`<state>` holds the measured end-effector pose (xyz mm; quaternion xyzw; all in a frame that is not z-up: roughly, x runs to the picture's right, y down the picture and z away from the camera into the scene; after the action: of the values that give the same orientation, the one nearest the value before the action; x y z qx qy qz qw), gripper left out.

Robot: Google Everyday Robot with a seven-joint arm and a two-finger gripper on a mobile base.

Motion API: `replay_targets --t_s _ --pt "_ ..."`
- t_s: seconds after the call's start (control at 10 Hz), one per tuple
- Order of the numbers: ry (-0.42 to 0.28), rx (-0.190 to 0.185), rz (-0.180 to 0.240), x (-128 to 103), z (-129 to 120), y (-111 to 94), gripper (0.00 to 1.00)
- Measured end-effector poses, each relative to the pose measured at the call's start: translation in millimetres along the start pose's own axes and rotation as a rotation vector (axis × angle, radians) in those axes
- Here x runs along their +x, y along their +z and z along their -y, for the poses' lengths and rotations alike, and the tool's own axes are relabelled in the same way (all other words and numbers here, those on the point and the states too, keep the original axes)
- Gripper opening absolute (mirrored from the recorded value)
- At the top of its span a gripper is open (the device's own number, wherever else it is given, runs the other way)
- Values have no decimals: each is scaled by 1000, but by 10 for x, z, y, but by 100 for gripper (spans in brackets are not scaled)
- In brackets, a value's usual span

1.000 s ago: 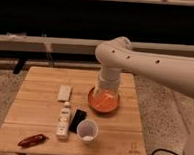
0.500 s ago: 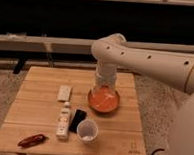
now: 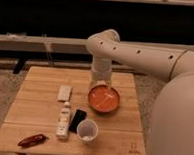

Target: Move the arm in a circular motion

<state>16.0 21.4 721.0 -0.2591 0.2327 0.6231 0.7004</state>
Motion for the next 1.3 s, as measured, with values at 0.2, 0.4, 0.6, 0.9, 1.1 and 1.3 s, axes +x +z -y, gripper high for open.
replay_targets --t_s 0.2,0.4,0.6,0.9,1.1,1.3 --pt "-22 4 -2 -137 -186 -1 65" --pt "-33 12 -2 -222 -286 -2 65" --pt "-54 19 -1 -340 -629 -17 65" --pt "-67 26 -6 -335 -710 -28 65" --pt "-64 30 -7 -267 -782 -41 65" --pt "-73 28 -5 -186 -906 -75 65"
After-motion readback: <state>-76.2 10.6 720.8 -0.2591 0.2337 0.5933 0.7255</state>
